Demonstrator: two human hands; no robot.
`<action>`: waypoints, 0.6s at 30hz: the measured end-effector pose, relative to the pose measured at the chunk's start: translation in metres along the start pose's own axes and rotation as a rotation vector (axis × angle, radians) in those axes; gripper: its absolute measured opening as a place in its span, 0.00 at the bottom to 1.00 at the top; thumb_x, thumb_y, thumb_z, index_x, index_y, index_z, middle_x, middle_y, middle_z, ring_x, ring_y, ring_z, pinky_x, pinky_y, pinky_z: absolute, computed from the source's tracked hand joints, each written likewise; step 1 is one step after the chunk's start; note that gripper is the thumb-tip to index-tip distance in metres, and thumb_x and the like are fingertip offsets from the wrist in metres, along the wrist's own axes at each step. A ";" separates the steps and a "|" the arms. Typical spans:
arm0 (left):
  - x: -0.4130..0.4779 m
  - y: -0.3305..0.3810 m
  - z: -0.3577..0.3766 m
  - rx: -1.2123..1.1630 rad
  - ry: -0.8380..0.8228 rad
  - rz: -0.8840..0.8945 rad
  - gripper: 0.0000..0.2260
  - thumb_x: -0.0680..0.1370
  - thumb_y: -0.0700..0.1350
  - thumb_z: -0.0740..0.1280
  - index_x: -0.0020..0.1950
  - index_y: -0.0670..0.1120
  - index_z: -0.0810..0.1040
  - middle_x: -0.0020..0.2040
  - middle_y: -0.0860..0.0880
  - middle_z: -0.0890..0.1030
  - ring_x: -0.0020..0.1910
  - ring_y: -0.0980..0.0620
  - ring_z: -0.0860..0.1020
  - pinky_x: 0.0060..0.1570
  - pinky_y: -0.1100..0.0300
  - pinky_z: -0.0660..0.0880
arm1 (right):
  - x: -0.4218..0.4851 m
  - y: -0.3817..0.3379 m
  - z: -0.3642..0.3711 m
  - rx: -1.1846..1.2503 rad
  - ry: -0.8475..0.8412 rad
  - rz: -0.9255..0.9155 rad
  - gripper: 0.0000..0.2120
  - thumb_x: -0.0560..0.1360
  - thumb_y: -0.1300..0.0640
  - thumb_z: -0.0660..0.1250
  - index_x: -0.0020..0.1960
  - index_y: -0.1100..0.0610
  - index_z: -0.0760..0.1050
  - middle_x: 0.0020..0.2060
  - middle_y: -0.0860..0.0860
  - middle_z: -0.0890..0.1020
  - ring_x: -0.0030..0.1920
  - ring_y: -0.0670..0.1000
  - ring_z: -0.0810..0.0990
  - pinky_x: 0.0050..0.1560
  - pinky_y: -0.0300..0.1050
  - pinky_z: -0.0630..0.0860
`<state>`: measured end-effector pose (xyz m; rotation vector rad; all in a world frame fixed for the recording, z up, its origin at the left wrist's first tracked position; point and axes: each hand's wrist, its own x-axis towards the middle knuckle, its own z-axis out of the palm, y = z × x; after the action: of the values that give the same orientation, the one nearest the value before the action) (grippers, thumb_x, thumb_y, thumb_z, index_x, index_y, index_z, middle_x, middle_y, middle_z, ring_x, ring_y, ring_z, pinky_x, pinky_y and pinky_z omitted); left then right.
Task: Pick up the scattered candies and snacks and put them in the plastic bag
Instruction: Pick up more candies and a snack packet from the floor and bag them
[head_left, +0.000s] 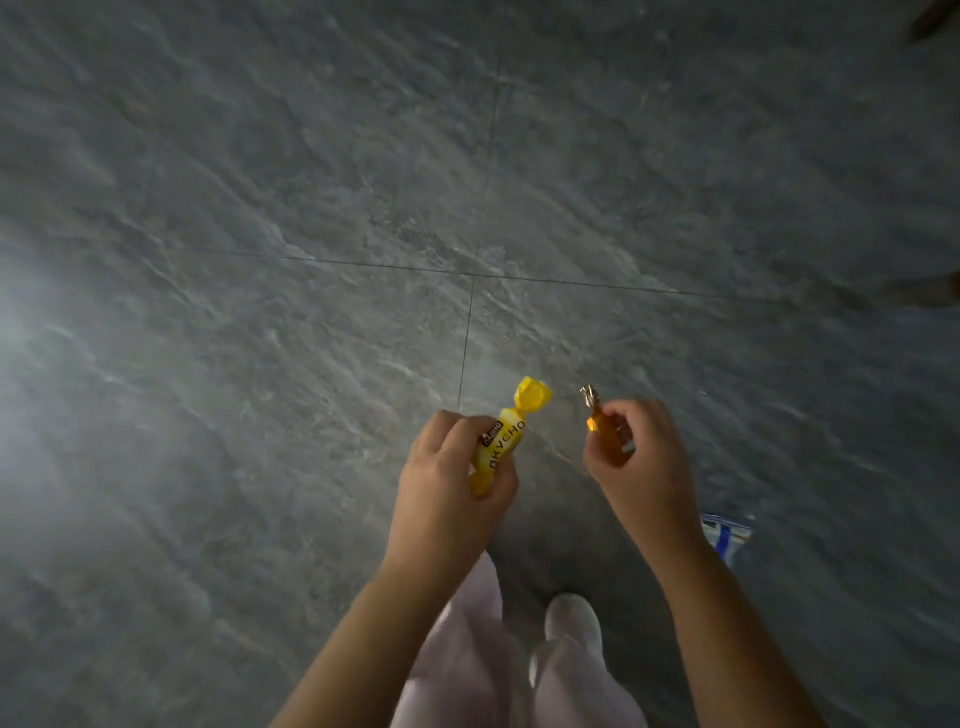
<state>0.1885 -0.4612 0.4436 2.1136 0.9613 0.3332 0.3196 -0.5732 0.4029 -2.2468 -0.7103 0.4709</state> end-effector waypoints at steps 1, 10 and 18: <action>-0.008 0.020 -0.005 -0.012 0.000 0.006 0.11 0.68 0.49 0.63 0.47 0.46 0.77 0.41 0.48 0.77 0.37 0.55 0.74 0.37 0.64 0.70 | -0.006 -0.010 -0.022 -0.007 0.006 -0.002 0.09 0.68 0.66 0.69 0.47 0.61 0.74 0.41 0.53 0.73 0.37 0.49 0.73 0.35 0.35 0.67; -0.045 0.183 -0.049 0.044 -0.032 0.083 0.12 0.68 0.45 0.66 0.48 0.43 0.78 0.43 0.44 0.78 0.37 0.44 0.77 0.35 0.53 0.75 | -0.054 -0.060 -0.220 -0.095 0.037 0.001 0.09 0.69 0.63 0.68 0.48 0.59 0.74 0.43 0.53 0.74 0.40 0.51 0.74 0.38 0.43 0.70; -0.068 0.279 -0.089 0.068 -0.166 0.297 0.12 0.69 0.48 0.64 0.47 0.44 0.78 0.41 0.44 0.78 0.37 0.44 0.77 0.37 0.56 0.73 | -0.125 -0.096 -0.321 -0.066 0.194 0.062 0.09 0.68 0.66 0.69 0.47 0.60 0.75 0.41 0.52 0.74 0.37 0.49 0.74 0.38 0.34 0.69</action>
<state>0.2438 -0.5775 0.7155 2.3085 0.5696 0.2694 0.3553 -0.7634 0.7038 -2.3433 -0.5653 0.2567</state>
